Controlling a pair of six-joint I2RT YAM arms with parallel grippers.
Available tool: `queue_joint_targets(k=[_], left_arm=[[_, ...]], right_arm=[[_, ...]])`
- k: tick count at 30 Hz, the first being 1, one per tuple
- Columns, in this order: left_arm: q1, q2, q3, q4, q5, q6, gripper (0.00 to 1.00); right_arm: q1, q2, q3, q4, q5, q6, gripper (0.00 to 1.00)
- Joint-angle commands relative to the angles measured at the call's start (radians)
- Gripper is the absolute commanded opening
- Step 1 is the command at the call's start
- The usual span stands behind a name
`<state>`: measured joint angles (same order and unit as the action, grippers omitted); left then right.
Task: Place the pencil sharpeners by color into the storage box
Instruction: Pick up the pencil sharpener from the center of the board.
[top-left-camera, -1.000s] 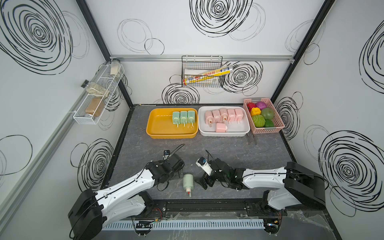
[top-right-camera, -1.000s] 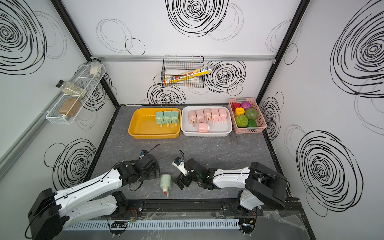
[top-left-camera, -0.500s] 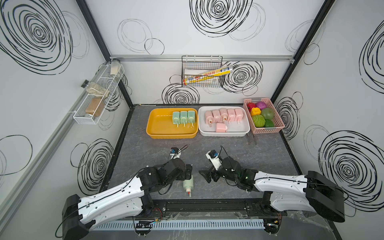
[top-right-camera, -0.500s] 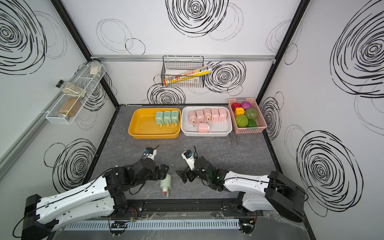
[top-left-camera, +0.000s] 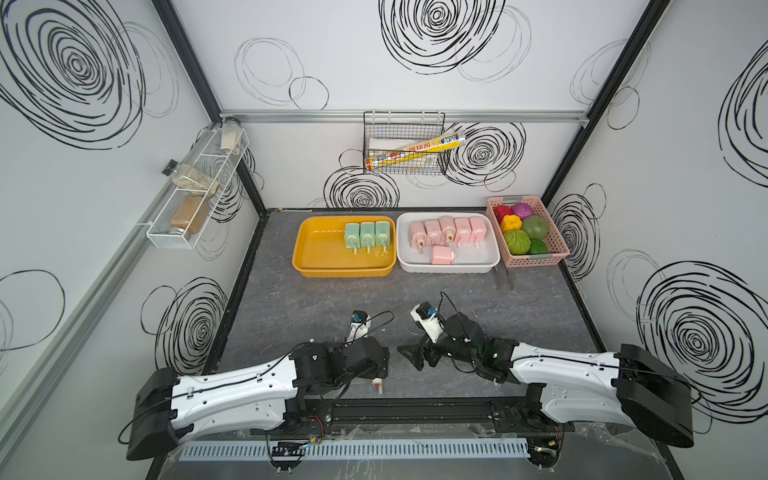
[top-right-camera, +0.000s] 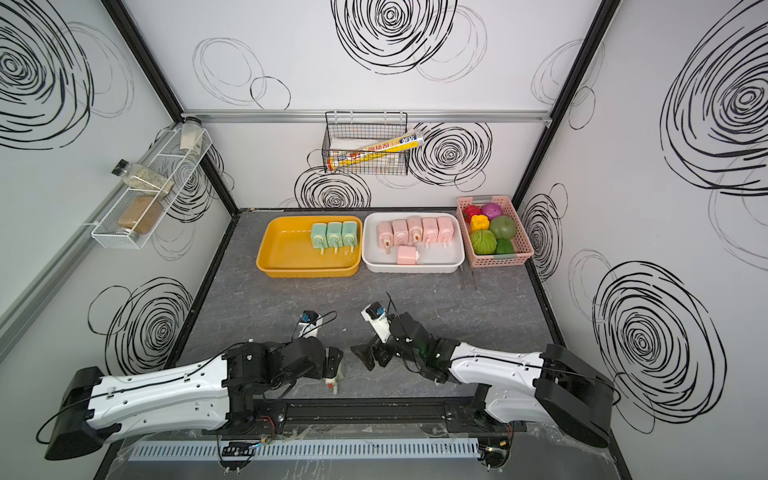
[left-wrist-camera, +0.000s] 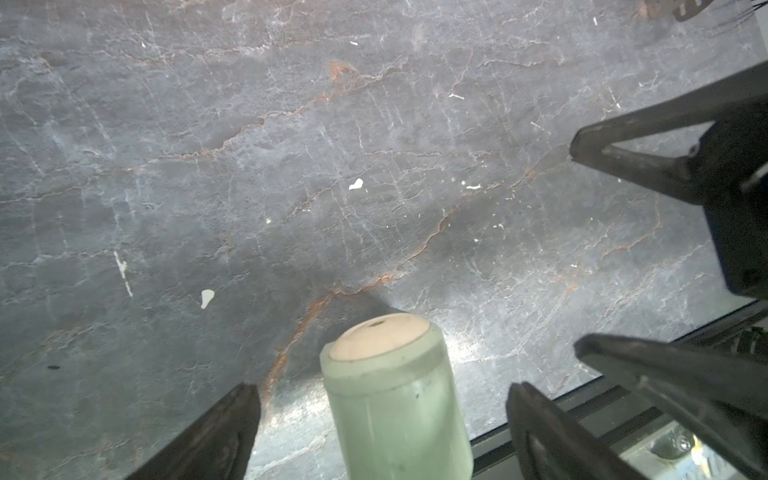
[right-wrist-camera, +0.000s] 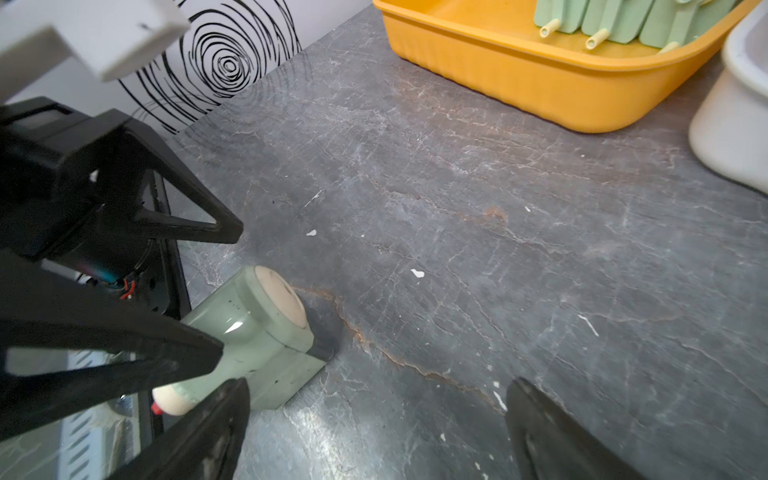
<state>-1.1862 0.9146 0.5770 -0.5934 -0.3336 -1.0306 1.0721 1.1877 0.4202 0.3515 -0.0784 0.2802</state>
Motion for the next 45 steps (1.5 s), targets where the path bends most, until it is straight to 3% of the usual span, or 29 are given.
queue_joint_targets(k=[1,15,29,45], left_arm=[[-0.007,-0.002,-0.031,0.044,0.007,-0.043,0.99],[-0.047,0.185,0.059,-0.081,-0.063,-0.095,1.00],[-0.062,0.218,0.071,-0.015,-0.045,-0.043,0.84],[-0.061,0.263,0.067,0.006,-0.025,-0.043,0.75]], right_arm=[[0.014,-0.023,-0.001,-0.006,-0.051,-0.042,1.00],[0.017,-0.078,-0.024,-0.059,0.037,-0.054,1.00],[0.017,-0.103,-0.034,-0.061,0.068,-0.055,1.00],[0.017,-0.100,-0.026,-0.065,0.068,-0.056,1.00]])
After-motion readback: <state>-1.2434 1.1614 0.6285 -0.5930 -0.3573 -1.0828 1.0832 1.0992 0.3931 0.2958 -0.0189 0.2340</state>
